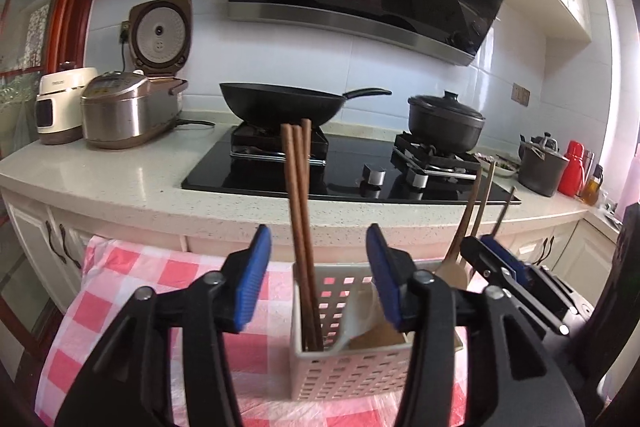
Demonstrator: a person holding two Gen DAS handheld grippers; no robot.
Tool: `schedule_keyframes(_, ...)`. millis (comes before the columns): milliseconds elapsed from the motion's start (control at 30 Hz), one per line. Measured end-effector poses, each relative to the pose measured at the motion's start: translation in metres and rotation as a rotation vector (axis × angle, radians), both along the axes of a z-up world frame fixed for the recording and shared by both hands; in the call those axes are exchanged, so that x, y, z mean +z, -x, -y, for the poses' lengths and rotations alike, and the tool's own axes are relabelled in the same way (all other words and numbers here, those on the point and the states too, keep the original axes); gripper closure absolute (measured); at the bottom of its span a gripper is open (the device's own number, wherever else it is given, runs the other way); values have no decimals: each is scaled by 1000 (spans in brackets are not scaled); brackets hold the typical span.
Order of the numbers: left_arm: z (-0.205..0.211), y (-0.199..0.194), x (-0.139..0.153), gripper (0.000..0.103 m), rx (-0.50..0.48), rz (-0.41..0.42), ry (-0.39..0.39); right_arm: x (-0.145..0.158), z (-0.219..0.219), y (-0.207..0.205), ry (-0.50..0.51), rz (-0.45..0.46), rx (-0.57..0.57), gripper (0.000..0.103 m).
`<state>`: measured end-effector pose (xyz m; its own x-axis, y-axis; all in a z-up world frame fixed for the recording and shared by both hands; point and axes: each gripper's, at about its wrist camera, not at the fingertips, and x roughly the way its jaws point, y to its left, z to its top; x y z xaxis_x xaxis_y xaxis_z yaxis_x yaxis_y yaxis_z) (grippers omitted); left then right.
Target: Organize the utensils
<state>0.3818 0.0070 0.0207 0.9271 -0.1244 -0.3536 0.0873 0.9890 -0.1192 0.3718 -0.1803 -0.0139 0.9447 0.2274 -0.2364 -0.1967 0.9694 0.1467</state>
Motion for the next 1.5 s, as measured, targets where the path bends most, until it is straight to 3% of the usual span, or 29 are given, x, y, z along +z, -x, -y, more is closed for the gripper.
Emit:
schedule_keyframes(100, -3, 15, 2, 47, 7, 5, 6, 3, 5, 13, -9, 3, -8, 67)
schedule_keyframes(267, -9, 45, -3, 31, 35, 2, 20, 0, 12, 38, -13, -33, 5, 66)
schedule_keyframes(500, -13, 89, -24, 5, 72, -16, 15, -10, 19, 73, 41, -131, 46, 45)
schedule_keyframes(800, -5, 146, -26, 5, 94, -28, -57, 1, 33, 131, 65, -203, 68, 18)
schedule_keyframes(1000, 11, 185, -11, 5, 78, -14, -131, 14, 30, 164, 143, -236, 81, 18)
schedule_keyframes(1500, 16, 225, 18, 5, 58, 29, -130, 46, 38, 206, 147, -165, 80, 18)
